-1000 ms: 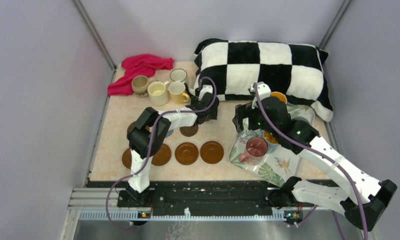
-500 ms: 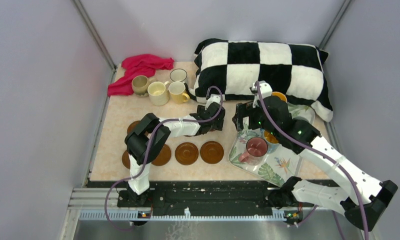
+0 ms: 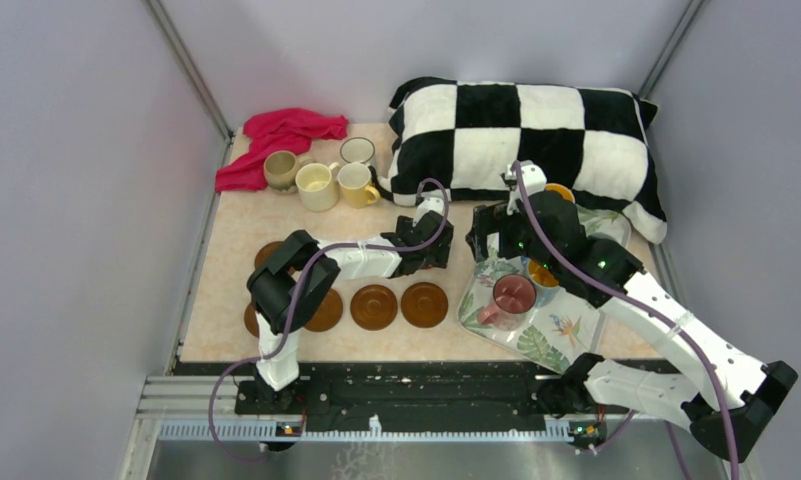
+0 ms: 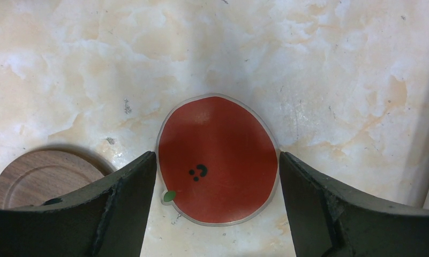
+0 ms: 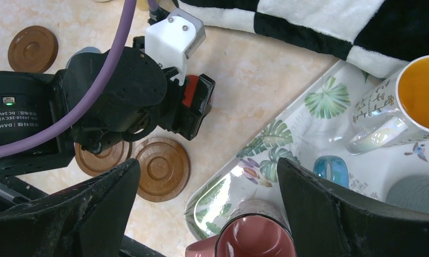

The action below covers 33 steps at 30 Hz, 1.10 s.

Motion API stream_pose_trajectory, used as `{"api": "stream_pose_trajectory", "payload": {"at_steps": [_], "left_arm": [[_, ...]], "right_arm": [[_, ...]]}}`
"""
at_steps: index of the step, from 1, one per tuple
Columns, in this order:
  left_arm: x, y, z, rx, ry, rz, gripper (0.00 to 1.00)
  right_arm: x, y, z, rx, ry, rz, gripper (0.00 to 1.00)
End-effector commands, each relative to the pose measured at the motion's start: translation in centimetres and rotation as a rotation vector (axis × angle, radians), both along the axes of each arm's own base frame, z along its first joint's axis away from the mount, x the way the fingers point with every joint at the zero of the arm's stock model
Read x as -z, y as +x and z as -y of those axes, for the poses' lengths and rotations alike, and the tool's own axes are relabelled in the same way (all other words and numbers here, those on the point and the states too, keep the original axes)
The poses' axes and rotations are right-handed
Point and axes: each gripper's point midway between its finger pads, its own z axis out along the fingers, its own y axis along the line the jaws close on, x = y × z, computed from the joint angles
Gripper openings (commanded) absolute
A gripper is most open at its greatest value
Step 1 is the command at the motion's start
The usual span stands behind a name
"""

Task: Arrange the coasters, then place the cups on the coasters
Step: Move the coaster to the center of the board.

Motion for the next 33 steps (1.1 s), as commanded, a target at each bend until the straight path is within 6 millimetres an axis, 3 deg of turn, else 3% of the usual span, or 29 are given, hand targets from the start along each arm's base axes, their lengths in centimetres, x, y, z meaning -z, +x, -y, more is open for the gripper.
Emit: {"api": "stream_pose_trajectory", "payload": {"at_steps": [1, 33], "left_arm": [[2.6, -3.3, 0.7, 0.051, -0.001, -0.14, 0.86], [2.3, -3.0, 2.2, 0.069, -0.027, -0.141, 0.92]], "right_arm": [[-3.1, 0.2, 0.1, 0.021, 0.051, 0.058, 0.99], [-3.2, -0.4, 1.3, 0.048, 0.044, 0.068, 0.99]]}}
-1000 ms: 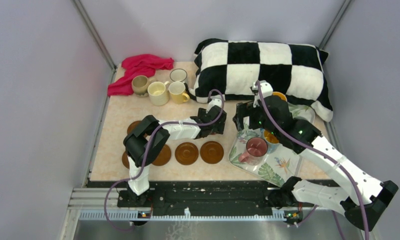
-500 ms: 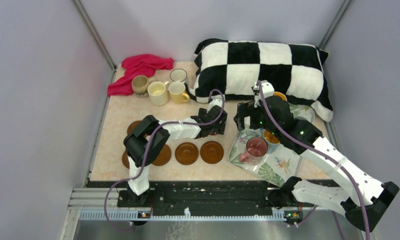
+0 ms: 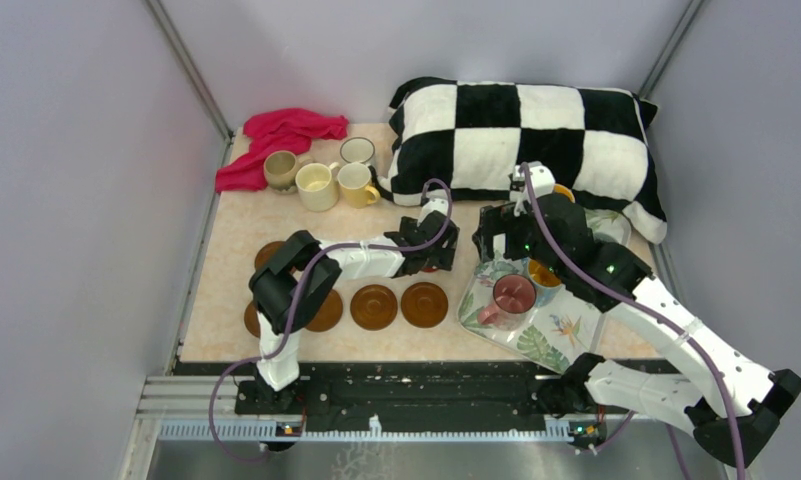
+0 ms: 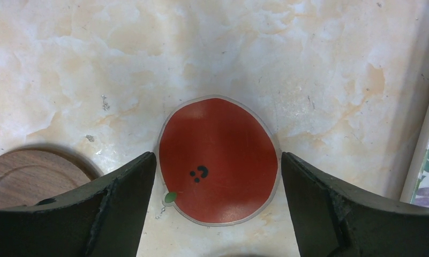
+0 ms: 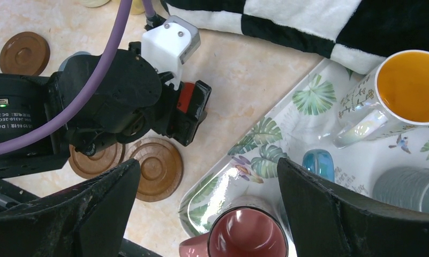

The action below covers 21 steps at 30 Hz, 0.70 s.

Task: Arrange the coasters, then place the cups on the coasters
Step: Move the coaster to the center of the board.

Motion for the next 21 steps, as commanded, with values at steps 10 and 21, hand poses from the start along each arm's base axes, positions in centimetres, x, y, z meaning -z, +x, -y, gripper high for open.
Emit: {"api": "stream_pose_trajectory", "payload": {"at_steps": [10, 21], "left_arm": [[1.5, -1.2, 1.3, 0.016, -0.006, -0.09, 0.98], [-1.2, 1.0, 1.2, 0.006, -0.021, -0.036, 0.98]], "right_arm": [[-2.8, 0.0, 0.3, 0.015, 0.045, 0.055, 0.99], [-3.3, -0.1, 0.7, 0.024, 0.035, 0.065, 0.99]]}}
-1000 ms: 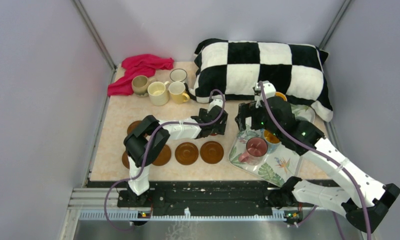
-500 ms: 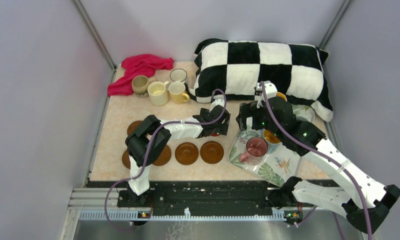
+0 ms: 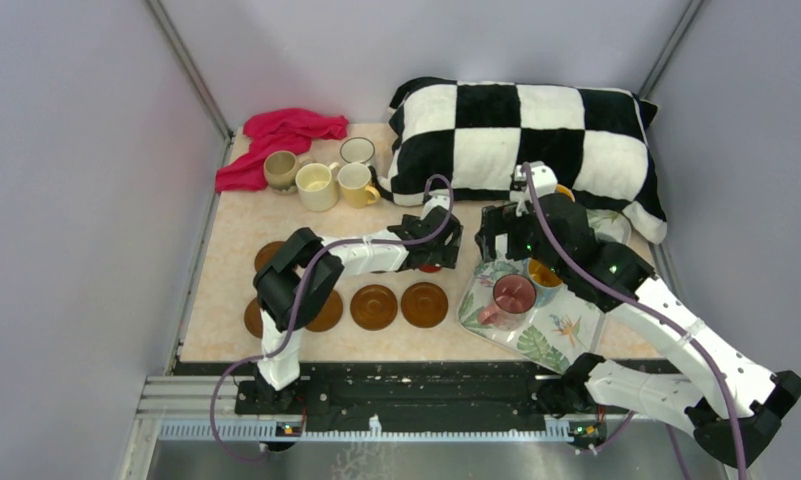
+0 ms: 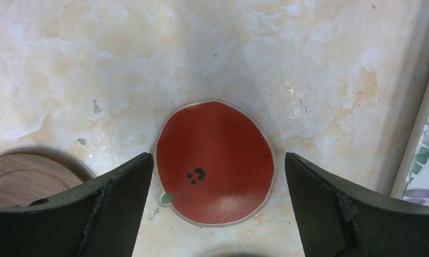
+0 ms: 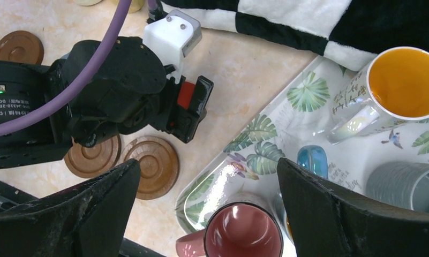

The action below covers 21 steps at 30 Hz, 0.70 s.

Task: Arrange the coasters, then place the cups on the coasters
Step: Move the coaster to the center of the board.

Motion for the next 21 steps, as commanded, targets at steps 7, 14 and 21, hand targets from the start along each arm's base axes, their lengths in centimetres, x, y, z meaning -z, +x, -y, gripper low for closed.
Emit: {"api": "stream_pose_trajectory", "payload": {"at_steps": [7, 14, 21], "left_arm": [[-3.5, 1.4, 0.5, 0.012, -0.061, 0.031, 0.99], [-7.3, 0.9, -0.5, 0.028, -0.118, 0.068, 0.98], [-10.4, -0.9, -1.6, 0.067, -0.174, 0.098, 0.99]], "right_arm": [[-3.8, 0.0, 0.5, 0.019, 0.054, 0.083, 0.99], [-4.3, -0.1, 0.5, 0.02, 0.065, 0.087, 0.99], [-4.5, -0.2, 0.8, 0.031, 0.061, 0.087, 0.99]]}}
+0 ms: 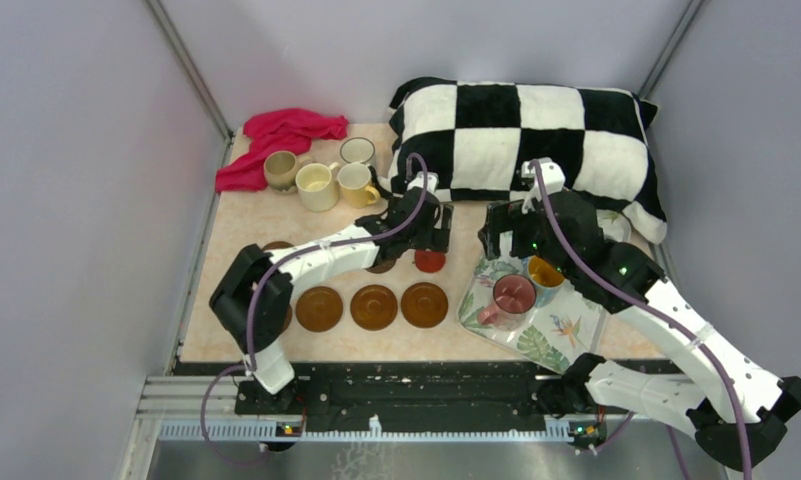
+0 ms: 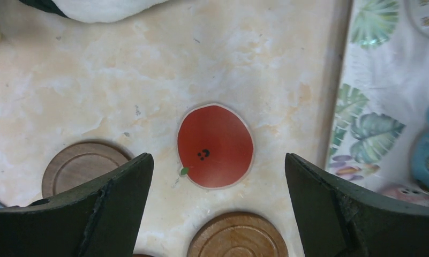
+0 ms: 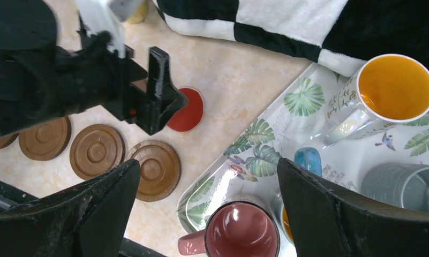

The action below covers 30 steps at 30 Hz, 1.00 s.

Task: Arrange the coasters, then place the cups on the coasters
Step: Move the coaster to the center of the board, then pick up the cup from the tray.

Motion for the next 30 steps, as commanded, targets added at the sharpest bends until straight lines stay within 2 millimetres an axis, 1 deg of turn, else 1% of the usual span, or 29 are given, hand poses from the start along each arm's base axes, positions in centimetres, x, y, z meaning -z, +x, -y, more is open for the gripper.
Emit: {"api": "stream_pose_trajectory", "payload": {"at_steps": [1, 7, 12, 16, 19, 24, 30], "left_arm": [[-2.8, -1.4, -0.5, 0.049, -0.063, 0.035, 0.99], [-4.7, -3.4, -1.0, 0.095, -0.13, 0.052, 0.99], [-5.8, -5.2, -0.4, 0.196, -0.189, 0.055, 0.99], [-6.5, -6.4, -0.2, 0.257, -0.232, 0.078, 0.99], [-7.1, -7.5, 0.5, 0.32, -0.267, 0.079, 0.99], [-7.5, -9.3, 2.2, 0.4, -0.265, 0.096, 0.99], [-7.9, -11.5, 4.3, 0.488, -0.252, 0.127, 0.99]], "right_arm": [[-2.7, 0.1, 0.4, 0.023, 0.042, 0.058, 0.99], [-2.7, -0.2, 1.0, 0.045, 0.046, 0.058, 0.99], [-2.8, -0.5, 1.8, 0.076, 0.043, 0.059, 0.99], [-3.5, -0.7, 2.9, 0.111, 0.035, 0.071, 0.99], [-4.3, -0.9, 3.5, 0.132, 0.05, 0.093, 0.99], [-5.6, -1.0, 4.0, 0.153, 0.077, 0.121, 0.99], [-6.7, -1.3, 4.5, 0.169, 0.111, 0.149, 0.99]]}}
